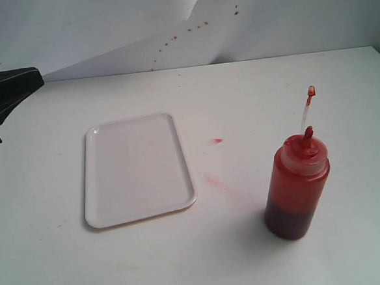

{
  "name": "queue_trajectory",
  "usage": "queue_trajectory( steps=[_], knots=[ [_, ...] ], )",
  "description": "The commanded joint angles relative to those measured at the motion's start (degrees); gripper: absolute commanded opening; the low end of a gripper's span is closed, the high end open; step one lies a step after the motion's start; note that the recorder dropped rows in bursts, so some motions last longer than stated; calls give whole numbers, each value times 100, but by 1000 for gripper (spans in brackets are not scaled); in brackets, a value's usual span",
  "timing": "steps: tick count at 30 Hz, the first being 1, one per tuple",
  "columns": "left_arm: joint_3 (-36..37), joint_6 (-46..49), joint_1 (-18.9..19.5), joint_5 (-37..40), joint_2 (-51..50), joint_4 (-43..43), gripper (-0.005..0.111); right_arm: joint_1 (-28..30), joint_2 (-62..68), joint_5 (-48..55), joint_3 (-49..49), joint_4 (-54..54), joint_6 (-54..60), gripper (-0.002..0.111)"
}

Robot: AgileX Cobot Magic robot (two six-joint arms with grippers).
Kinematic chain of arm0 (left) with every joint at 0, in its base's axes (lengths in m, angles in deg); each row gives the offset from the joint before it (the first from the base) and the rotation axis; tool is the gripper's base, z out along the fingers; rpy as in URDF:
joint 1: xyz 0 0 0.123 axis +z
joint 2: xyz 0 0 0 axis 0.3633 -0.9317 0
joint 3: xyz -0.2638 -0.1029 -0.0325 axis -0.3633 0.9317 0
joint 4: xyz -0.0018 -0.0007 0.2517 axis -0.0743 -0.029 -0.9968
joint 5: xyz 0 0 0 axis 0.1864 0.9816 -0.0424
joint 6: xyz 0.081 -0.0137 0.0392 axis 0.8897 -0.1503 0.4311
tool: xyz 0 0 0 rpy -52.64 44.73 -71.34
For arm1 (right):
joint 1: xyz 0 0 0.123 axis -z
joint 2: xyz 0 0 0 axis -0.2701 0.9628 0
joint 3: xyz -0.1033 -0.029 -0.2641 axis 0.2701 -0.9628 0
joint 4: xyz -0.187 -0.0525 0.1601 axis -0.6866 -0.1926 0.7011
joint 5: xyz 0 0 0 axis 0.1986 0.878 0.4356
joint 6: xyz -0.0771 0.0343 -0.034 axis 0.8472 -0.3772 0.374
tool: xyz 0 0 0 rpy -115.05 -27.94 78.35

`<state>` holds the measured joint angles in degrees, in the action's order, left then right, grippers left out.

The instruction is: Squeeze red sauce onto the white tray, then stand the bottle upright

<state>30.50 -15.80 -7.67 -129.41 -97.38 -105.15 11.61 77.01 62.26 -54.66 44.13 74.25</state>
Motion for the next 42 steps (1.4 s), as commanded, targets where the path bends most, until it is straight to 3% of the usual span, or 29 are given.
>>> queue_trajectory(
  steps=[1,3,5,7,13,17,20,26,28,36,42],
  knots=[
    [22,146,12,24,32,98,0,-1,751,-899,-16,-3281,-2834,0],
    [22,146,12,24,32,98,0,-1,1375,-1833,-16,-5307,-3573,0],
    [22,156,12,24,32,74,0,-1,2043,-2327,54,-6433,-3641,0],
    [22,156,12,48,32,-2,0,-1,2625,-2614,128,-6858,-3641,0],
    [22,156,12,240,32,-163,0,-1,4258,-2962,128,-6843,-3653,1],
    [22,159,12,669,32,-56,0,-1,5125,-3088,128,-6661,-3630,13],
    [22,184,12,786,32,8,0,-1,5652,-3117,128,-6581,-3385,29],
    [22,294,12,786,32,8,0,-1,6399,-3374,128,-6305,-3028,78],
    [22,294,12,786,32,8,0,-1,6517,-3342,128,-6252,-3010,87],
    [22,294,12,786,32,8,0,-1,6641,-2686,128,-5549,-2942,89],
    [22,294,12,786,32,8,0,-1,6641,-2757,128,-4802,-2853,89]
  ],
)
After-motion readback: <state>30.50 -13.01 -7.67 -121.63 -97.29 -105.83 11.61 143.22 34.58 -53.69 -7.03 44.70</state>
